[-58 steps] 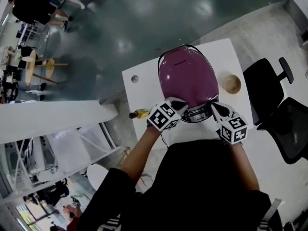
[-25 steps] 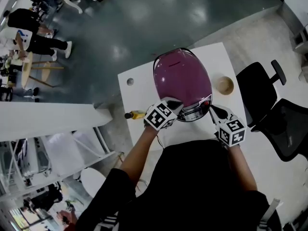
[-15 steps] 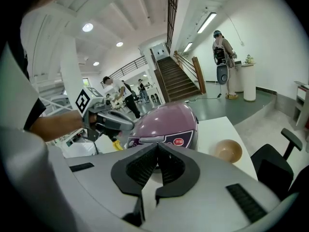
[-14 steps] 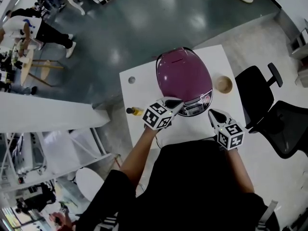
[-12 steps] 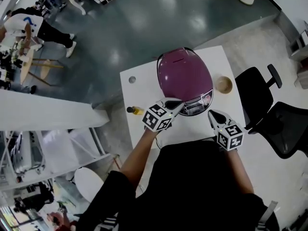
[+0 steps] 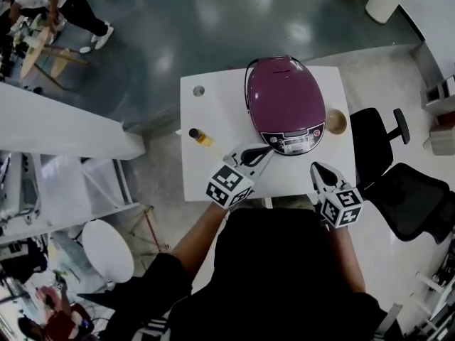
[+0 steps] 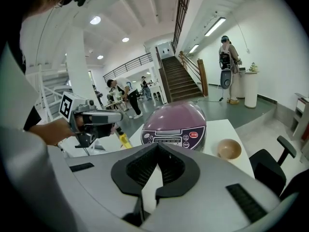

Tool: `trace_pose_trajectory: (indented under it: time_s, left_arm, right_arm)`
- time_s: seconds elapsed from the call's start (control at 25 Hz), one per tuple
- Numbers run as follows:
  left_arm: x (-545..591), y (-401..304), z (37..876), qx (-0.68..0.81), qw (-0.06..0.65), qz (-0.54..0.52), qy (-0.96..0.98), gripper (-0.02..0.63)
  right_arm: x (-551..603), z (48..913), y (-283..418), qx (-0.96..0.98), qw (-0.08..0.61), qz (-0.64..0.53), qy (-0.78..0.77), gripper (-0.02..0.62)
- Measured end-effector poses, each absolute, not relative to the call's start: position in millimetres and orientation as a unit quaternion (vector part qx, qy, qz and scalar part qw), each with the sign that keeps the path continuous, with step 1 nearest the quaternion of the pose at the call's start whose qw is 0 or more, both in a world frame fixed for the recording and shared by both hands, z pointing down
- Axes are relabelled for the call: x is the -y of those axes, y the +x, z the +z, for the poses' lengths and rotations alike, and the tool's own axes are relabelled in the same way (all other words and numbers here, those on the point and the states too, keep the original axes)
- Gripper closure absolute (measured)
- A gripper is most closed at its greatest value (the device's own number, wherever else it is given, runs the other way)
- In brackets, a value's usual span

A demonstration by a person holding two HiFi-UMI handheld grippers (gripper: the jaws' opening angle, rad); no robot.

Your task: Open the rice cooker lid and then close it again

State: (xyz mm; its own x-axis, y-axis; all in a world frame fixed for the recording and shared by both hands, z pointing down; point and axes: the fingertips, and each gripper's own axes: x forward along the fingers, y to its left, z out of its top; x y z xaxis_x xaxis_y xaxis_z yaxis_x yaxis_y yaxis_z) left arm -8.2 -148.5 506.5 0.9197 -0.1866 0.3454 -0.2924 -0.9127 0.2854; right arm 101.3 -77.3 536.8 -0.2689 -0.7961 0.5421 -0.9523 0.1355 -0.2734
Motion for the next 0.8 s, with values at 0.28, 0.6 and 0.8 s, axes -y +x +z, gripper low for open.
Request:
trace_pose_trajectory:
  time_s: [0.28,0.6,0.8]
  left_arm:
    - [129.3,-40.2,508.7,0.168,0.191,0.116,0.96,0.604]
    - [123.3,-65.5,485.4,0.238,0.178,0.07,0.952,0.604]
    - [114.8,-71.6,478.8,0.271,0.161,0.06,0.947,0.604]
  right_arm:
    - [72.7,536.9,79.1,0.755,0.151,0.289,0.568,0.595]
    - [86.3,495.6,79.2,0.769,0.111,0.2,0.597,0.595]
    - [85.9,481.7,90.0,0.766,0.112,0.17,0.61,0.595]
